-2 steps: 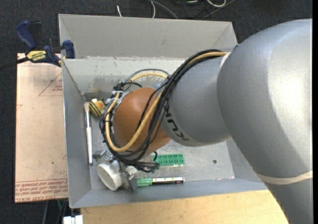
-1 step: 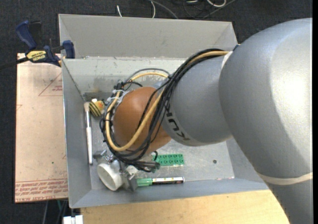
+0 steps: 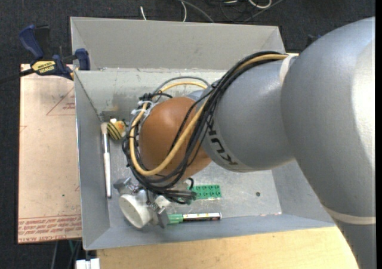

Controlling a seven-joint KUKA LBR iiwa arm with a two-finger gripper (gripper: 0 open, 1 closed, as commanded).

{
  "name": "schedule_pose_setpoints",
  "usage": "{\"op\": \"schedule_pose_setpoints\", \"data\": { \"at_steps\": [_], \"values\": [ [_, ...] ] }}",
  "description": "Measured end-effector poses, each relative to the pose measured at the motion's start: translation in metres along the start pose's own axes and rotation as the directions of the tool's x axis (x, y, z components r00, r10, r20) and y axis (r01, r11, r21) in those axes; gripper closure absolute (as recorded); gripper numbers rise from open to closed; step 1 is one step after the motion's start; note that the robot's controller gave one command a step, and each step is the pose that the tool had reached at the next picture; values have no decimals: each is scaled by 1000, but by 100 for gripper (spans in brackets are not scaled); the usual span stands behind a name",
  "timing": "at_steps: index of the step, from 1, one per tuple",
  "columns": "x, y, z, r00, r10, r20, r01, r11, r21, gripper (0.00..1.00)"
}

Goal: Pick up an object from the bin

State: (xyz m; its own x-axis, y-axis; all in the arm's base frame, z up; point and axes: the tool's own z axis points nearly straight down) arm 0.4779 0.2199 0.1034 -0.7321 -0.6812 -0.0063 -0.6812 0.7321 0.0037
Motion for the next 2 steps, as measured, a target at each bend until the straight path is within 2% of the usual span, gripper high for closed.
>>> {"op": "schedule_pose_setpoints", "data": {
  "at_steps": [1, 2],
  "values": [
    [-3, -1, -48, 1000, 1, 11, -1, 1000, 4, 100],
    [-4, -1, -77, 1000, 2, 11, -2, 1000, 5, 100]
  ]
}}
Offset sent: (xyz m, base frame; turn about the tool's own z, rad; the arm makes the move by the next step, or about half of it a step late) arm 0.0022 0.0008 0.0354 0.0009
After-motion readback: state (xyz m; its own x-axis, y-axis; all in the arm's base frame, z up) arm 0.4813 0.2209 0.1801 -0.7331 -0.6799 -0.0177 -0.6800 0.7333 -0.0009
